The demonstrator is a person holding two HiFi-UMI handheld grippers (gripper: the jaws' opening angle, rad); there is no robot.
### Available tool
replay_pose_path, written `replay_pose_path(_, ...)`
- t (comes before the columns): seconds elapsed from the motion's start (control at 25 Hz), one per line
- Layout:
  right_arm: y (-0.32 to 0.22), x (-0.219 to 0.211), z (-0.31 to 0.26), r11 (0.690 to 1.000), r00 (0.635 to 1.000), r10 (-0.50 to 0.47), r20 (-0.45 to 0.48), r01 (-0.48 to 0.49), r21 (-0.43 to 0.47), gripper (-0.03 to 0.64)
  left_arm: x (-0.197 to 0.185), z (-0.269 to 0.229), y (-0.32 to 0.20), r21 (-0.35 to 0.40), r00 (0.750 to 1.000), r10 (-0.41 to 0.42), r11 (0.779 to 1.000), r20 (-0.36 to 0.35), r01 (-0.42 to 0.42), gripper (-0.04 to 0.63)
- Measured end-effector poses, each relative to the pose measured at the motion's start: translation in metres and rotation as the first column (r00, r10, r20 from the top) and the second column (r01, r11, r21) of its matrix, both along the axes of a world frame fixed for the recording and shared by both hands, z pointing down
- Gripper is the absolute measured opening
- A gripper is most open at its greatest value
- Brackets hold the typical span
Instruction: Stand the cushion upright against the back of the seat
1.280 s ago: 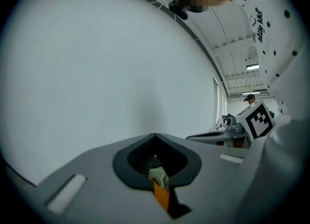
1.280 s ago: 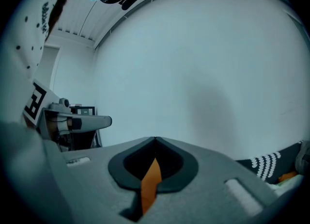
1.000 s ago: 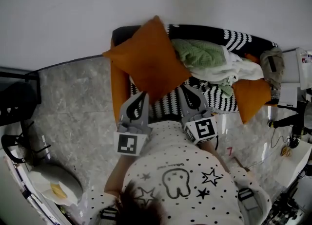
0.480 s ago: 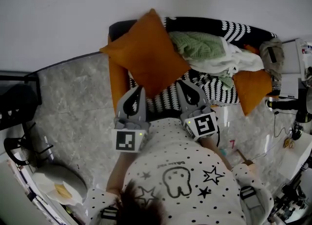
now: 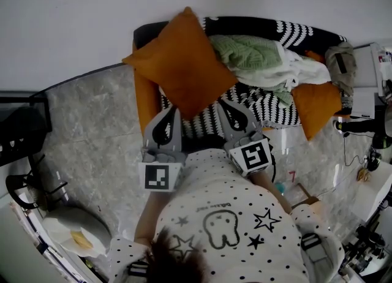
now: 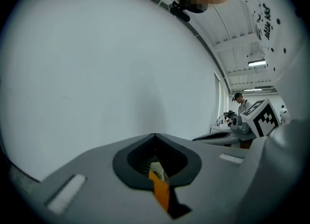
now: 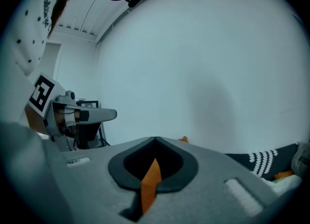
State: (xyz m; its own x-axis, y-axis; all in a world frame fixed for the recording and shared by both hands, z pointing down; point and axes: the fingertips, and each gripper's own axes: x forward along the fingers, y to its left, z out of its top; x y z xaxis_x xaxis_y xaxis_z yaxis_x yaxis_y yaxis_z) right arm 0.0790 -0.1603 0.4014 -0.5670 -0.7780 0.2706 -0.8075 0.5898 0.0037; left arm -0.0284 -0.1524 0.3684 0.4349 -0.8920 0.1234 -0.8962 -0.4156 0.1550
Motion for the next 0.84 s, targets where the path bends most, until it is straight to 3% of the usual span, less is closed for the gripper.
replay_pose_path(0.4, 0.001, -0.012, 0.014, 0.996, 0.999, -0.042, -0.025, 0.04, -0.077, -0.005, 0.007, 0.01, 0.001, -0.045, 1.0, 0.016, 0.999, 0.007, -0.015, 0.003)
replay_pose_path(0.84, -0.013, -0.026, 0.014, 0.99, 0.992, -0.124, -0.038, 0.12, -0.08, -0.005, 0.019, 0.009, -0.012, -0.04, 0.999, 0.047, 0.998, 0.01, -0.047, 0.003)
